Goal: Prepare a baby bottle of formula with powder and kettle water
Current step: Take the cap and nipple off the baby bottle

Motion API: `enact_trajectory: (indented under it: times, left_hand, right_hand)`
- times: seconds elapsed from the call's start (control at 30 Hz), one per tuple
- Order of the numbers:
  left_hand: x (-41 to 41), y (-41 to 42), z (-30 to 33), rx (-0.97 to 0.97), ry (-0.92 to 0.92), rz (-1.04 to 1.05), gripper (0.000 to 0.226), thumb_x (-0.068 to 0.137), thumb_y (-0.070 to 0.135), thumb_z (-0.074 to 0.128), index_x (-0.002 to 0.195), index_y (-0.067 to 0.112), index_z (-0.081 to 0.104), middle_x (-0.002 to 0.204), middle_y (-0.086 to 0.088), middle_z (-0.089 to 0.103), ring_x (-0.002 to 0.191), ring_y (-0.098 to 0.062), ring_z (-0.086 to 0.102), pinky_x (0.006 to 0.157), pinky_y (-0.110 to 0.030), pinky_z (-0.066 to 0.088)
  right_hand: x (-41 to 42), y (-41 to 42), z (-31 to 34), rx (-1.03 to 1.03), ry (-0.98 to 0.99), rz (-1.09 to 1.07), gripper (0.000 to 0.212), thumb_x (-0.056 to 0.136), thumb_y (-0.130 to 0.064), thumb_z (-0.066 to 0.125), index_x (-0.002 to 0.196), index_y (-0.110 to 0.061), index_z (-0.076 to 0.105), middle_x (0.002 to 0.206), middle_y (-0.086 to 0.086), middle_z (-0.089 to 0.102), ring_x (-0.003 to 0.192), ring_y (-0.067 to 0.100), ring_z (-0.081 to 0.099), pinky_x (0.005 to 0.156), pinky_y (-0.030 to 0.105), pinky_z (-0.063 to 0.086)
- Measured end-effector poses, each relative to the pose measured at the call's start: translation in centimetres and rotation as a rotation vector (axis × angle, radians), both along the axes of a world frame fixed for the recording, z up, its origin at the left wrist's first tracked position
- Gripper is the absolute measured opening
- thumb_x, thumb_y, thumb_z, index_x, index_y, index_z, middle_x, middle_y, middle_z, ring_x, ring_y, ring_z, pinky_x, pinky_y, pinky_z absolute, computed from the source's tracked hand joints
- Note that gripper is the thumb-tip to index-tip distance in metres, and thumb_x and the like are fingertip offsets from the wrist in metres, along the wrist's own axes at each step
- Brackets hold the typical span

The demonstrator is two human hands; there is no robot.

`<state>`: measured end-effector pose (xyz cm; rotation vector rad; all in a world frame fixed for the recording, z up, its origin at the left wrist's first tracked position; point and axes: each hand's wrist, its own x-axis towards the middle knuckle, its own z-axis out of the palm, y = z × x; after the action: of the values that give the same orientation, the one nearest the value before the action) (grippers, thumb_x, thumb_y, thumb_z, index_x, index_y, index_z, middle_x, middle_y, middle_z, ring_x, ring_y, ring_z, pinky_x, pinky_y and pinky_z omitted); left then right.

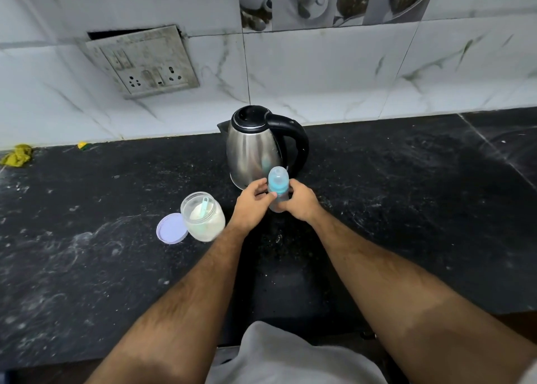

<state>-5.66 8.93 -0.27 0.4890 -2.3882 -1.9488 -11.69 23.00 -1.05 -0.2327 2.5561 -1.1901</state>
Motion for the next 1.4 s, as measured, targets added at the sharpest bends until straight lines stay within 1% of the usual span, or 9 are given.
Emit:
enact_trajectory:
  times: [0.2,0.33,0.47,0.57,0.73,0.87,1.13,1.27,1.4]
  left_hand:
    - [0.6,0.3,0.3,-0.067,0.044,-0.004,0.037,0.086,0.029,0.073,0.120,0.019,0.065,0.108,0.000,0.072,0.100,-0.011,0.069,0.092,-0.030,0.055]
    - [1.3,0.0,1.0,-0.098,0.063,-0.058,0.036,0.077,0.050,0.072,0.107,0.028,0.071,0.090,0.004,0.075,0.091,-0.015,0.071,0.087,-0.032,0.056]
    - [1.8,0.9,1.7,-0.081,0.059,-0.114,0.016,0.089,0.036,0.070,0.093,0.021,0.075,0.087,0.009,0.075,0.082,-0.006,0.068,0.082,-0.029,0.054]
    - [2.0,1.7,2.4,0.113,0.060,-0.154,0.014,0.093,0.020,0.066,0.104,0.015,0.071,0.086,0.009,0.073,0.079,0.000,0.065,0.077,-0.024,0.052]
    - [1.8,1.9,3.1,0.402,0.016,-0.329,0.036,0.094,0.013,0.061,0.127,0.002,0.059,0.114,-0.013,0.068,0.101,-0.020,0.066,0.092,-0.036,0.053]
    - [1.9,2.0,3.5,0.426,-0.034,-0.372,0.044,0.088,0.010,0.065,0.131,0.006,0.056,0.122,-0.014,0.066,0.109,-0.021,0.064,0.098,-0.038,0.051]
    - [2.4,3.5,3.1,0.337,0.031,-0.227,0.025,0.094,0.006,0.059,0.118,0.003,0.063,0.091,-0.003,0.073,0.084,-0.012,0.069,0.075,-0.026,0.057]
    - [2.5,3.8,2.9,0.312,0.043,-0.125,0.021,0.094,0.008,0.062,0.114,0.004,0.066,0.092,-0.006,0.074,0.087,-0.017,0.069,0.080,-0.034,0.058]
    - [3.0,4.0,2.8,0.322,0.055,-0.143,0.035,0.090,0.005,0.066,0.123,0.000,0.060,0.102,-0.011,0.072,0.095,-0.021,0.067,0.088,-0.037,0.056]
  right_hand:
    - [1.0,0.8,0.0,-0.067,0.021,0.018,0.042,0.069,-0.026,0.082,0.103,-0.013,0.063,0.102,0.002,0.070,0.097,0.020,0.066,0.081,0.031,0.051]
    - [2.8,2.3,0.2,-0.276,-0.076,0.044,0.049,0.060,-0.033,0.078,0.101,-0.018,0.058,0.101,0.003,0.071,0.096,0.021,0.069,0.088,0.044,0.057]
    - [5.1,3.9,0.9,-0.407,-0.155,0.069,0.042,0.076,-0.015,0.077,0.113,-0.015,0.057,0.102,0.008,0.072,0.091,0.015,0.070,0.084,0.035,0.056]
    - [6.2,5.2,1.5,-0.439,-0.203,0.056,0.035,0.081,-0.012,0.076,0.113,-0.014,0.062,0.098,0.006,0.073,0.086,0.010,0.069,0.078,0.027,0.055]
    - [7.1,7.1,2.0,-0.542,-0.380,0.141,0.029,0.085,-0.006,0.073,0.113,-0.005,0.064,0.095,0.003,0.073,0.089,0.014,0.069,0.080,0.029,0.054]
    - [7.4,8.1,2.6,-0.559,-0.461,0.190,0.029,0.089,-0.006,0.069,0.117,-0.003,0.063,0.096,0.003,0.072,0.088,0.013,0.070,0.077,0.027,0.057]
    - [8.1,7.5,1.5,-0.517,-0.307,0.110,0.032,0.085,-0.008,0.074,0.116,-0.008,0.066,0.102,0.005,0.074,0.095,0.016,0.070,0.090,0.034,0.055]
    - [8.7,6.9,0.9,-0.422,-0.158,0.066,0.035,0.082,-0.012,0.078,0.115,-0.014,0.067,0.103,0.002,0.075,0.097,0.016,0.071,0.093,0.038,0.056]
    - [8.9,7.3,0.4,-0.431,-0.165,0.034,0.037,0.078,-0.012,0.081,0.112,-0.015,0.067,0.102,0.001,0.075,0.096,0.016,0.072,0.094,0.039,0.056]
